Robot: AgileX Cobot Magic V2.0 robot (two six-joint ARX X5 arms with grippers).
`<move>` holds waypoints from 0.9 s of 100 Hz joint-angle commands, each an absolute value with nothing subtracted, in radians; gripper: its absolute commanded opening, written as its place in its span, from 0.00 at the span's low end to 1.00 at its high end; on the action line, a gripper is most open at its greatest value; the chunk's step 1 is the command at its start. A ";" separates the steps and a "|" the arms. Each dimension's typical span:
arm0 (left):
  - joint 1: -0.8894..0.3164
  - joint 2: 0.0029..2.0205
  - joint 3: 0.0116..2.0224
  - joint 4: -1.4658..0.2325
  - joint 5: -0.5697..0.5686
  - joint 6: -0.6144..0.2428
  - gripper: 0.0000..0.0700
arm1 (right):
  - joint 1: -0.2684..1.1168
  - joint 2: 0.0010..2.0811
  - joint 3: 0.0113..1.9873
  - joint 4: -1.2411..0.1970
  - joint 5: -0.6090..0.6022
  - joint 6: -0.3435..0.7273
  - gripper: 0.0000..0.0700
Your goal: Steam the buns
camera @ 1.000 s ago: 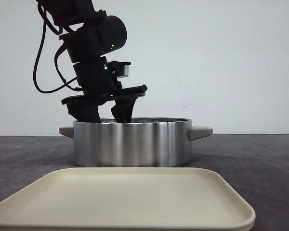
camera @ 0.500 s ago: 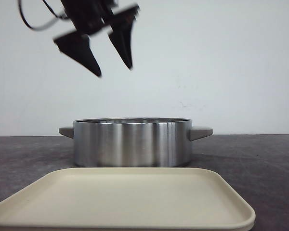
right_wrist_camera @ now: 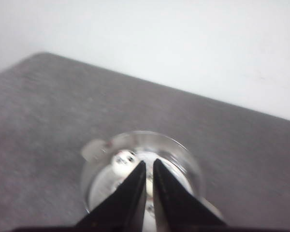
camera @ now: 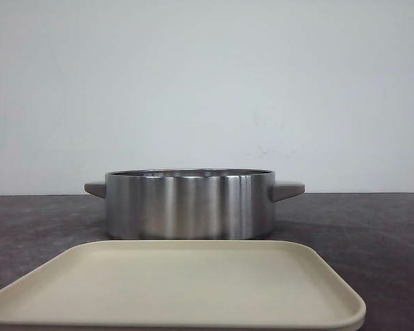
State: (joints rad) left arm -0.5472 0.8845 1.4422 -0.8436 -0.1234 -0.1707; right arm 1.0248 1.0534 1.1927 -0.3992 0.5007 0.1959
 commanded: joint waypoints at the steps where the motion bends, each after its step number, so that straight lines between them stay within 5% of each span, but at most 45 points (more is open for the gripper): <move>1: -0.550 0.829 1.449 -0.879 -0.141 -0.155 0.01 | 1.040 1.063 1.154 -0.271 0.505 0.142 0.02; 34: -0.553 0.670 1.449 -1.003 -0.237 -0.139 0.02 | 1.044 1.092 1.129 -0.262 0.496 0.144 0.02; 90: -0.596 0.646 1.450 -1.003 -0.236 -0.215 0.02 | 1.044 1.092 1.129 -0.262 0.497 0.144 0.02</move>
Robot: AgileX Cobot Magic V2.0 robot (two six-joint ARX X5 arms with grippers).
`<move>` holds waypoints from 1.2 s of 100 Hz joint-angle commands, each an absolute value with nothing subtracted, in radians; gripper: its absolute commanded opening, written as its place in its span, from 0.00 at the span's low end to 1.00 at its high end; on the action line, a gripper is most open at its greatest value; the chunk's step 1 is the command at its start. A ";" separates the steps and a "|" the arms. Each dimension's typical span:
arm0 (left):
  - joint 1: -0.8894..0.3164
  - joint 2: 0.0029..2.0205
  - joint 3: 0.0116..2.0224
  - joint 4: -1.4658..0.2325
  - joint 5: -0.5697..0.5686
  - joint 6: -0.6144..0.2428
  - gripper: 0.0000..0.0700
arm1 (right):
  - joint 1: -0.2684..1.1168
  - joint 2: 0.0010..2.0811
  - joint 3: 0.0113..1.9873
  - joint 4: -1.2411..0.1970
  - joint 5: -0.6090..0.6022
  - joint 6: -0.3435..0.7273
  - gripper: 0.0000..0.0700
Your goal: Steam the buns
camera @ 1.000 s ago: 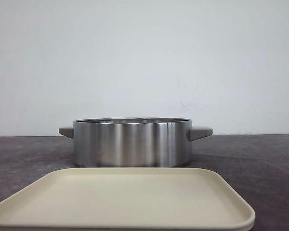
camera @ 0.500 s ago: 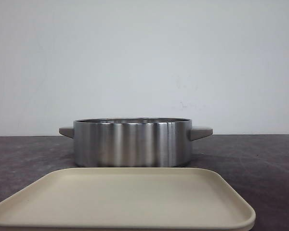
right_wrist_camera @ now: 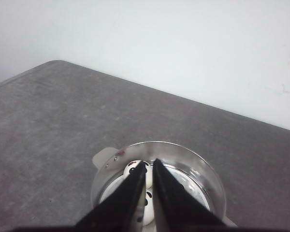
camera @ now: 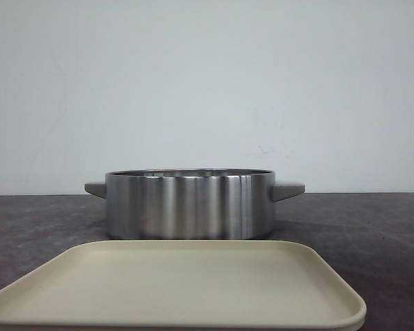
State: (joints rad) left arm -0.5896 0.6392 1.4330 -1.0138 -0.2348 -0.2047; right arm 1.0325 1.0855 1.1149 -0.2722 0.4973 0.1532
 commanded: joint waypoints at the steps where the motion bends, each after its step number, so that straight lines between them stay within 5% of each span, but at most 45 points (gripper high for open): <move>1: -0.596 0.646 1.450 -1.003 -0.236 -0.215 0.02 | 1.044 1.092 1.129 -0.262 0.497 0.144 0.02; 69: -0.596 0.646 1.450 -1.003 -0.236 -0.215 0.02 | 1.016 0.992 1.129 -0.289 0.502 0.143 0.02; 100: -0.596 0.646 1.450 -1.003 -0.236 -0.215 0.02 | 0.636 0.762 1.105 -0.593 0.296 0.049 0.02; 120: -0.596 0.646 1.450 -1.003 -0.236 -0.215 0.02 | 0.279 0.580 0.886 -0.479 0.102 0.041 0.02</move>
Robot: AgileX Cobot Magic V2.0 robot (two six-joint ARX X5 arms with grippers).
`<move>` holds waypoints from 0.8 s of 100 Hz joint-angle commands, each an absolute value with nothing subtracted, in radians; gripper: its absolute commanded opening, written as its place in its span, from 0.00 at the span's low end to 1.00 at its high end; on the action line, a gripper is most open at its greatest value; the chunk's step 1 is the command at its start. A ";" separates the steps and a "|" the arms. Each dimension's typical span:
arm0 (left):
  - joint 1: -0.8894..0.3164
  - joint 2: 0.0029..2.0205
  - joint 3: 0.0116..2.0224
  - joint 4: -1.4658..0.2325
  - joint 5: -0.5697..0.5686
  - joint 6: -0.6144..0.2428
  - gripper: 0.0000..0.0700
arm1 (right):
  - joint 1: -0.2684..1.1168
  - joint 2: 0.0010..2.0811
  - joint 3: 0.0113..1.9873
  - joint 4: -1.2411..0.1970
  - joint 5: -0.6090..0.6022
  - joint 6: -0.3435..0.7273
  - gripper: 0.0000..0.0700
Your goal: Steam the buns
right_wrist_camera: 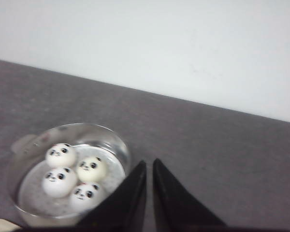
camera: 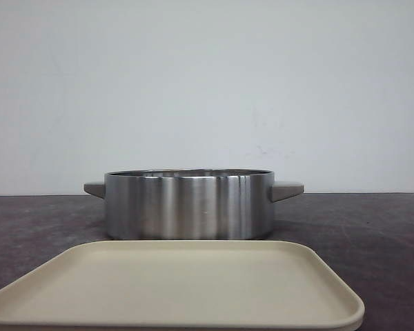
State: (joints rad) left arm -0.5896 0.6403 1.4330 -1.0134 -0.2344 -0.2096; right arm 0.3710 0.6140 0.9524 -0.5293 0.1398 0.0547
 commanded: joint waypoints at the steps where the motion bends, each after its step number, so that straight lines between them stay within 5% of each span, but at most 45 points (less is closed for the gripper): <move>1: -0.596 0.646 1.450 -1.003 -0.236 -0.215 0.02 | 0.264 0.570 0.869 -0.465 0.097 0.043 0.02; 26: -0.596 0.646 1.450 -1.003 -0.236 -0.215 0.02 | 0.057 0.309 0.422 -0.090 0.075 0.101 0.02; 80: -0.596 0.646 1.450 -1.003 -0.236 -0.215 0.02 | 0.015 0.004 0.015 -0.083 0.079 0.160 0.02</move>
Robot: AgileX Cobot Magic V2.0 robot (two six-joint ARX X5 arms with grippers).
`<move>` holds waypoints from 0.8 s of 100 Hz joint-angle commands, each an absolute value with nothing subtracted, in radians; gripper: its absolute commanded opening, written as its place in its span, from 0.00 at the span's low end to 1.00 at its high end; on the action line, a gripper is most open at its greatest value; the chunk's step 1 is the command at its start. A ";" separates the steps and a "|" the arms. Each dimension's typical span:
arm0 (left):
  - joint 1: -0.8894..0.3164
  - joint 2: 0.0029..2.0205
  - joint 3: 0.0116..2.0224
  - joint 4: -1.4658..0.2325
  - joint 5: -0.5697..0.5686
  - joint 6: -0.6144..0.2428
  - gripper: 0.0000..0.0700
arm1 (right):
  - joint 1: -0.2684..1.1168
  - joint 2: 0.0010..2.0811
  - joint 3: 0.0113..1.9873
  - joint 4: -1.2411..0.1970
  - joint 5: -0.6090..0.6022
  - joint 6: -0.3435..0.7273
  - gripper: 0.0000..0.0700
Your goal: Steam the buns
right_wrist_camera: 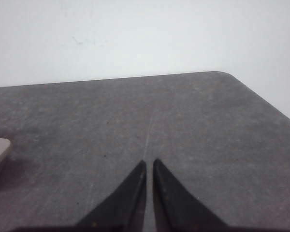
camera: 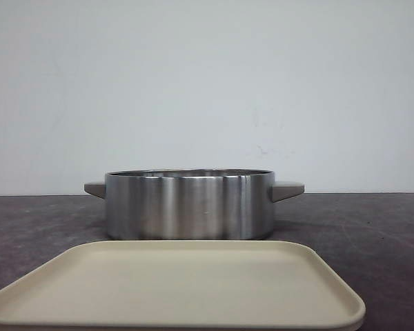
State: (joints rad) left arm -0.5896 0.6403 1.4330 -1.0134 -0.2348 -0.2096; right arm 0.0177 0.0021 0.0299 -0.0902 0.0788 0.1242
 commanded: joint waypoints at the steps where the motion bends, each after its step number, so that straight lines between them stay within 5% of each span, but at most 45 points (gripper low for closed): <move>1: -0.596 0.646 1.450 -1.003 -0.236 -0.215 0.02 | 0.015 0.004 0.013 -0.085 0.079 0.165 0.02; 16: -0.596 0.646 1.450 -1.003 -0.236 -0.215 0.02 | 0.017 0.004 0.012 -0.176 0.080 0.172 0.02; 80: -0.596 0.646 1.450 -1.003 -0.236 -0.215 0.02 | 0.017 0.004 0.012 -0.157 0.079 0.145 0.02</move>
